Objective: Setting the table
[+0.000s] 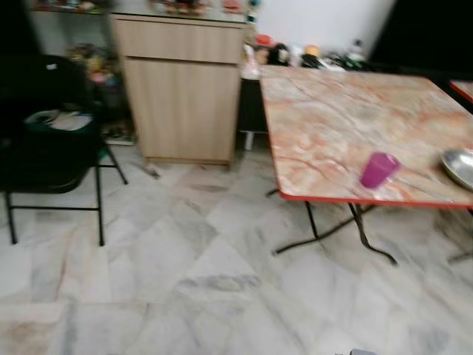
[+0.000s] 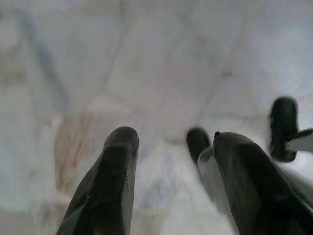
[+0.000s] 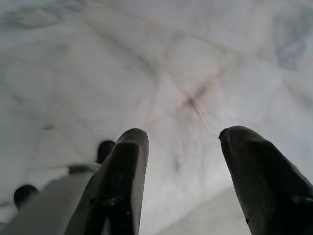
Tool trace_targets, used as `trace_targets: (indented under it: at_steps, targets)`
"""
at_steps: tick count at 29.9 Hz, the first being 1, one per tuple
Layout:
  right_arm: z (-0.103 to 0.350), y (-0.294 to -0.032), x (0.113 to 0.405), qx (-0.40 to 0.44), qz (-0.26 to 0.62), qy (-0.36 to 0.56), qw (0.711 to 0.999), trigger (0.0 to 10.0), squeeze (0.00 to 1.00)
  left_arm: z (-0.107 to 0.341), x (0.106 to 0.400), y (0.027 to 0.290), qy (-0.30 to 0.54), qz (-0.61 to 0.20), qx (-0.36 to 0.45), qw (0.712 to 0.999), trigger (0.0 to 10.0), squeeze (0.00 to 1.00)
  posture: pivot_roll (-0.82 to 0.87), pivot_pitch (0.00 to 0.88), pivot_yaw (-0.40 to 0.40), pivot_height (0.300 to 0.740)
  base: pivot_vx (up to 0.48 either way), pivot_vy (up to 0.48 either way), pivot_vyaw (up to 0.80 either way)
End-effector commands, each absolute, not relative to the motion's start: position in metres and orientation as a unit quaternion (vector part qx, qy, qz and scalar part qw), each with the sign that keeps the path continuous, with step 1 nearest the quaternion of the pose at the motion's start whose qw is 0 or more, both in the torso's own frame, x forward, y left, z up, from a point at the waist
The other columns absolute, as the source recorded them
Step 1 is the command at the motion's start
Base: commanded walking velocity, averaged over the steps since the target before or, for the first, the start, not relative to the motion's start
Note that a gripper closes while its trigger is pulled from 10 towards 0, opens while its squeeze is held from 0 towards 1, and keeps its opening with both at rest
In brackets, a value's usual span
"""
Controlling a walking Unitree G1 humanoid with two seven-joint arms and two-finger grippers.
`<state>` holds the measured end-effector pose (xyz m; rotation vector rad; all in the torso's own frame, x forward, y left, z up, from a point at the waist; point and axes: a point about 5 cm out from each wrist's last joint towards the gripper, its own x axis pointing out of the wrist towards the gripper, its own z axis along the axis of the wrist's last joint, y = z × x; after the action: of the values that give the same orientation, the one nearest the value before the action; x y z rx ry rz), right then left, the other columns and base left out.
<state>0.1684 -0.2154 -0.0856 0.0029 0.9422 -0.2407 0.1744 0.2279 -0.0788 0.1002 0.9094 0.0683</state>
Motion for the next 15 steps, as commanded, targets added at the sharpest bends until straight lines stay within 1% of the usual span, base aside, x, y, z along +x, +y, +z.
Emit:
trace_targets:
  at_steps: [1,15]
  targets:
    - [-0.0816,-0.1884,0.1887,0.094,-0.076,0.448,0.886,10.0,0.0,-0.0659,0.2112,0.2088,0.43,0.021,-0.002,0.902,10.0,0.0,0.09,0.127,-0.041,0.74,0.0,0.0,0.0]
    - [-0.083,-0.1917,0.1847,0.08,-0.077,0.45,0.886,10.0,0.0,-0.0668,0.2093,0.2092,0.43,0.024,0.007,0.903,10.0,0.0,0.09,0.1,-0.045,0.74,0.0,0.0,0.0]
